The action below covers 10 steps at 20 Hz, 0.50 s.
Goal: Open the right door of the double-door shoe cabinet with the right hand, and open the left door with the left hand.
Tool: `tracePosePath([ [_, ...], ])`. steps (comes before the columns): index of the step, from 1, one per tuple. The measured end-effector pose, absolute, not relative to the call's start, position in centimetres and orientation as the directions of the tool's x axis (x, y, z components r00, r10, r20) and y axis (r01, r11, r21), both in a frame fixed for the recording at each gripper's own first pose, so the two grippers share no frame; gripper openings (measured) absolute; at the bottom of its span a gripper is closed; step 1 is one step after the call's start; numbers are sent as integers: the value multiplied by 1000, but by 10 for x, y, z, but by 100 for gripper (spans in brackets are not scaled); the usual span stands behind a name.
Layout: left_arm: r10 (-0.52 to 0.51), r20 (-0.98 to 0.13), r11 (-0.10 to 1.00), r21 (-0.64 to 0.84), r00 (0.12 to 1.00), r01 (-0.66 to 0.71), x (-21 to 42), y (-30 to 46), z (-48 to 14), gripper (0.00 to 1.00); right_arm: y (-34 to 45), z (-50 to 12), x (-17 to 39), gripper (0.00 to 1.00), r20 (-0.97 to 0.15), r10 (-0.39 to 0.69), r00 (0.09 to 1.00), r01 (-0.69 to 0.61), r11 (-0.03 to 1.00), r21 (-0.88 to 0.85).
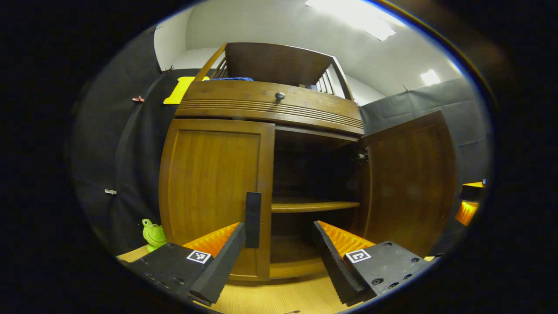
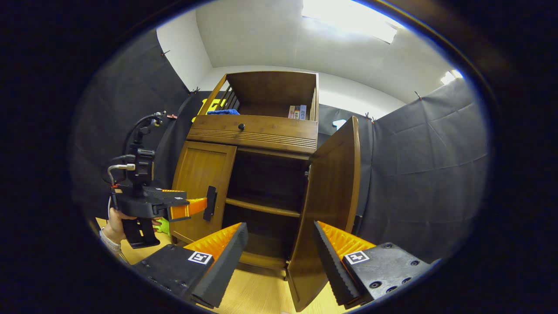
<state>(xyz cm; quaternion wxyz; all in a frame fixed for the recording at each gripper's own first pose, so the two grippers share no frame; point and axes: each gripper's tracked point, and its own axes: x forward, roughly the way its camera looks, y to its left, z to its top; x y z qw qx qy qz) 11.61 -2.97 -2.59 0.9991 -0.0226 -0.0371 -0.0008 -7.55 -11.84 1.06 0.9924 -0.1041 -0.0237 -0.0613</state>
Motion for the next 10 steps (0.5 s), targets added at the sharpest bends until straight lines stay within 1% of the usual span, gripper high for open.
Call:
tracePosePath([
  [2,26,83,999,-49,996,-22,139,-17,-28,94,-122,2,-70,96,46,-118,992,124,972,-198],
  [3,30,75,999,-40,997,-27,149,-12,-33,96,-123,-3,-65,96,38,-114,993,120,975,-189],
  [5,52,59,998,-21,997,-51,167,-2,-44,96,-125,-12,-54,95,19,-108,994,110,979,-174],
  [6,58,49,998,-18,997,-57,175,2,-49,96,-126,-15,-48,96,14,-104,994,105,979,-172],
  [8,52,29,999,-18,998,-51,191,1,-61,95,-126,-18,-40,95,9,-95,995,95,981,-168],
  [9,53,26,999,-14,998,-53,197,1,-65,95,-125,-21,-36,98,7,-86,996,86,983,-165],
  [10,62,24,998,-8,998,-62,203,1,-67,96,-125,-25,-33,98,4,-79,997,78,983,-165],
])
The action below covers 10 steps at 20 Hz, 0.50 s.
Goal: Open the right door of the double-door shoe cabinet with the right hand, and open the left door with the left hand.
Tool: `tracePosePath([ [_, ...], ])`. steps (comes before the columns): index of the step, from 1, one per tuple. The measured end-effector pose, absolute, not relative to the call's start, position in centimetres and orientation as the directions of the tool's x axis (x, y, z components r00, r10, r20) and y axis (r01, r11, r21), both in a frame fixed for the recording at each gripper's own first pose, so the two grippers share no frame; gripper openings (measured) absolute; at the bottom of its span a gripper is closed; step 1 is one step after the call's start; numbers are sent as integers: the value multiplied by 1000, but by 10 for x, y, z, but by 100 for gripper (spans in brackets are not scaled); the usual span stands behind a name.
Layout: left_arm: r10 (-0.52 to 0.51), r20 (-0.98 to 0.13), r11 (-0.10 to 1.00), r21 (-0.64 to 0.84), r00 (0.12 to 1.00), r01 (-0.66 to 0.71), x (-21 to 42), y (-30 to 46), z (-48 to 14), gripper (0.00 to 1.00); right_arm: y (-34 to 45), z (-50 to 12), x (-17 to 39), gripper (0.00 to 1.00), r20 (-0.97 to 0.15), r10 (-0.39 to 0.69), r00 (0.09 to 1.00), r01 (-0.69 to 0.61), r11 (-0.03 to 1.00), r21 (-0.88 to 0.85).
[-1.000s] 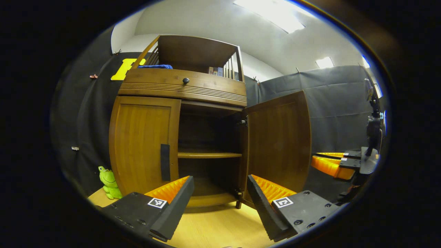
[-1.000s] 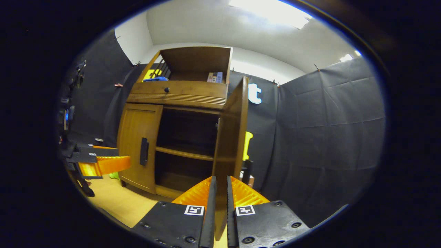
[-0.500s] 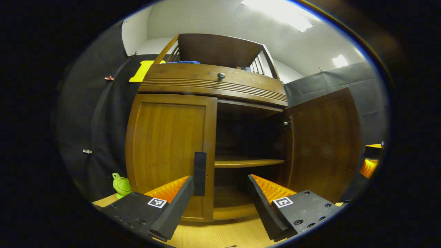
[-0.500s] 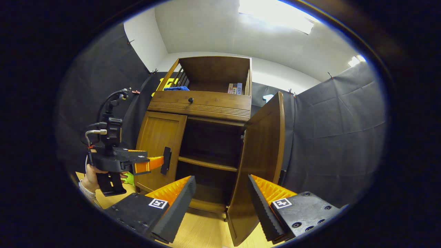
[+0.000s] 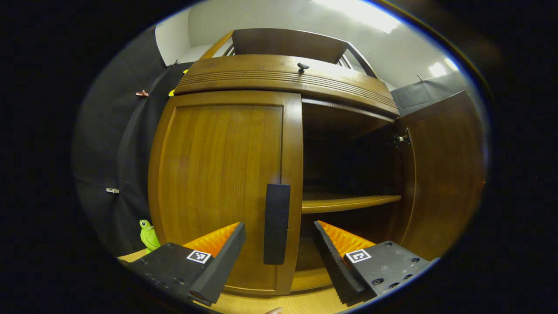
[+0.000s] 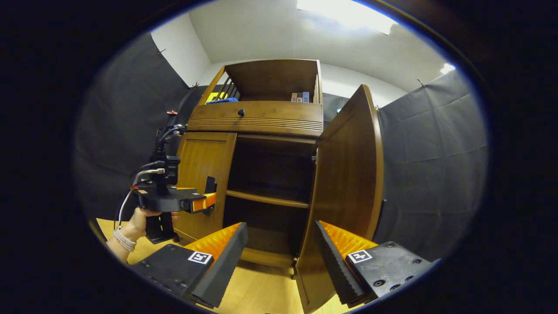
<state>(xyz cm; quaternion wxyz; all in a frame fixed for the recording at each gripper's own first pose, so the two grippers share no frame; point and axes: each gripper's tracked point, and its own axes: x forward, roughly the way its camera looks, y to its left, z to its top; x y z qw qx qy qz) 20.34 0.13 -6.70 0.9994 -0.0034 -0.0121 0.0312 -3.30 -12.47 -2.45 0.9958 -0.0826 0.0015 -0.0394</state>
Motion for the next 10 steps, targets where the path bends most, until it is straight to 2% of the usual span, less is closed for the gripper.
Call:
tracePosePath([
  [3,79,19,997,4,997,-79,221,6,-73,95,-125,-31,-25,96,1,-67,998,66,983,-173],
  [7,88,7,996,0,996,-88,234,14,-78,88,-126,-44,-15,97,-15,-60,998,57,986,-154],
  [9,92,1,996,-2,996,-92,241,21,-81,74,-127,-47,-13,96,-26,-66,997,61,987,-150],
  [10,59,-11,998,-6,998,-59,244,15,-84,67,-127,-48,-13,95,-32,-68,997,62,987,-151],
])
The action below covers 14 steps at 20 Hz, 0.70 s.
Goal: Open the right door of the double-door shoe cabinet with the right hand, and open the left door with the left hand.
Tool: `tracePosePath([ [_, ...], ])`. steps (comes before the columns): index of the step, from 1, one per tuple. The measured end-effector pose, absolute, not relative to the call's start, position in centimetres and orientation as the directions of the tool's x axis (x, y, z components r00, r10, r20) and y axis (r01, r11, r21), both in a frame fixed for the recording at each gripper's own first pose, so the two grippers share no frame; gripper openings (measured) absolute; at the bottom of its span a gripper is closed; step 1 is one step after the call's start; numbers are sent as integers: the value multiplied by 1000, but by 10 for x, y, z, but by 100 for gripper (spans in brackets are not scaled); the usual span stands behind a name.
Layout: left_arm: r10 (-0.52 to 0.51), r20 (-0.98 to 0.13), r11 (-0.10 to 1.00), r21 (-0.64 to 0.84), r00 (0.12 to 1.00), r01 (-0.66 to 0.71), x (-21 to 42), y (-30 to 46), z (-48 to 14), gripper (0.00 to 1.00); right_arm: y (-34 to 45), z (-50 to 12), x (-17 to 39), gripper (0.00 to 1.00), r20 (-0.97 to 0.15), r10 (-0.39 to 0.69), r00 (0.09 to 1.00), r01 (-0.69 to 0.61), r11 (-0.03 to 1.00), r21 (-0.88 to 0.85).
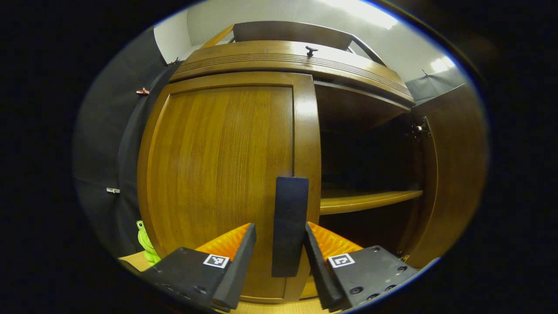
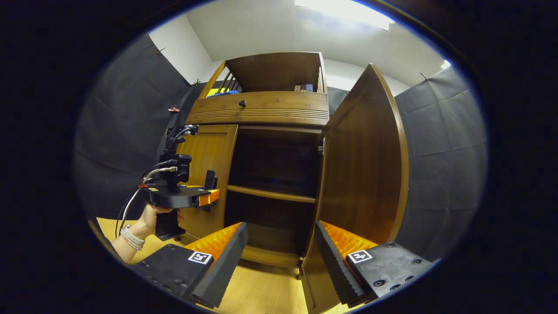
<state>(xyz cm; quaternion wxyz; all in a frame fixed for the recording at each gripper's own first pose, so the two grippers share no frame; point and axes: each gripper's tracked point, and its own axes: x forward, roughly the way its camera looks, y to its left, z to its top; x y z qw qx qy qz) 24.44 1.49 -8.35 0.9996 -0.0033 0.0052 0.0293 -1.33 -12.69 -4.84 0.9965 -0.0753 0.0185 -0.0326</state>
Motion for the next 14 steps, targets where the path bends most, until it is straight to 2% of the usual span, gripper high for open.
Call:
tracePosePath([
  [1,38,-10,999,-15,999,-38,243,8,-84,61,-126,-50,-11,95,-38,-69,997,62,986,-155],
  [2,36,-7,999,-1,999,-36,245,9,-83,49,-126,-49,-11,98,-40,-69,997,61,985,-159],
  [3,49,-10,999,17,999,-49,243,9,-84,37,-125,-49,-12,96,-41,-69,997,61,984,-165],
  [4,51,-6,999,20,999,-51,245,10,-83,34,-123,-48,-13,96,-40,-68,997,61,984,-169],
  [10,27,-22,1000,-11,999,-27,235,10,-83,28,-119,-41,-18,96,-31,-74,997,68,982,-174],
  [14,7,-16,1000,-27,1000,-8,217,9,-81,28,-116,-40,-27,95,-35,-86,996,79,983,-163],
])
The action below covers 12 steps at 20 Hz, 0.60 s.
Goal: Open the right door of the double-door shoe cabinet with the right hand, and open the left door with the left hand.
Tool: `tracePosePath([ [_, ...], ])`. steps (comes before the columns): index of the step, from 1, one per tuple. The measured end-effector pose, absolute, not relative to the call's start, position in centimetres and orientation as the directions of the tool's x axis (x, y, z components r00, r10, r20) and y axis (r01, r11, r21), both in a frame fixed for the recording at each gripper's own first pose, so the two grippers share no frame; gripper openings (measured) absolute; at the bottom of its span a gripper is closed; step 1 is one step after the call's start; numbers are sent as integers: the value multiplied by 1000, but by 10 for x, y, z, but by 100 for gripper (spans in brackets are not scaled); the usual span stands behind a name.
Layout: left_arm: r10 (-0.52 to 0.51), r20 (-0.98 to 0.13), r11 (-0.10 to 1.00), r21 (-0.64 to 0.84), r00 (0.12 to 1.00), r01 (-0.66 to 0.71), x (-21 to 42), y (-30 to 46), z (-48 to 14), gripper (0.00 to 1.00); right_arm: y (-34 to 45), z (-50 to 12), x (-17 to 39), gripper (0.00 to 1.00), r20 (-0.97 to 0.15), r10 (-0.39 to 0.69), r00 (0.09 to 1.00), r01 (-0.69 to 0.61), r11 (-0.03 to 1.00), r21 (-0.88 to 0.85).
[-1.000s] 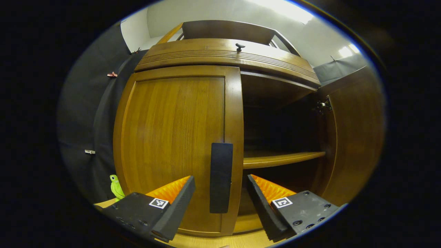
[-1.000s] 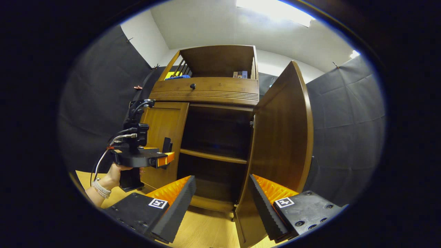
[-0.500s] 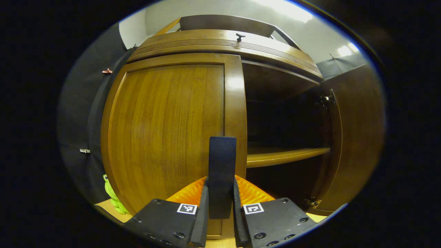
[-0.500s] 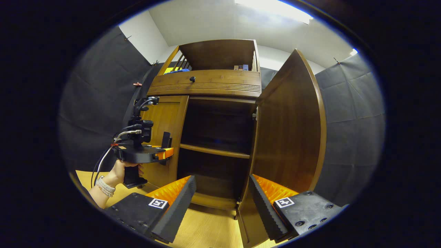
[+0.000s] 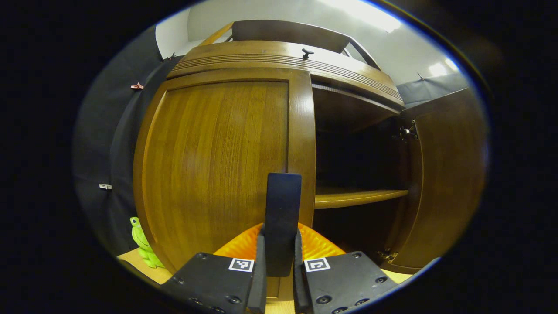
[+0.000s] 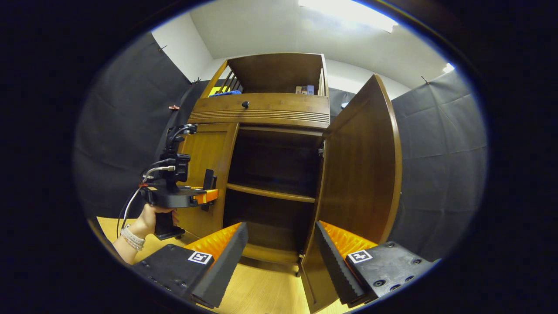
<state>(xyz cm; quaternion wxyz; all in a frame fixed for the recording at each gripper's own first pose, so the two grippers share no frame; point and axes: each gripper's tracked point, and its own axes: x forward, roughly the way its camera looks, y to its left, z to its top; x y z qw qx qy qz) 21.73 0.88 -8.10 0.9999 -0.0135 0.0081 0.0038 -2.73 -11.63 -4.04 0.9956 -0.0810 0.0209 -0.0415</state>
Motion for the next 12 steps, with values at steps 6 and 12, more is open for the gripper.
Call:
tracePosePath([
  [6,-13,-10,999,-30,1000,13,187,12,-76,28,-101,-36,-34,96,-30,-88,996,83,985,-152],
  [12,-31,2,999,-41,1000,31,141,22,-70,28,-65,-29,-37,98,-21,-38,999,34,988,-152],
])
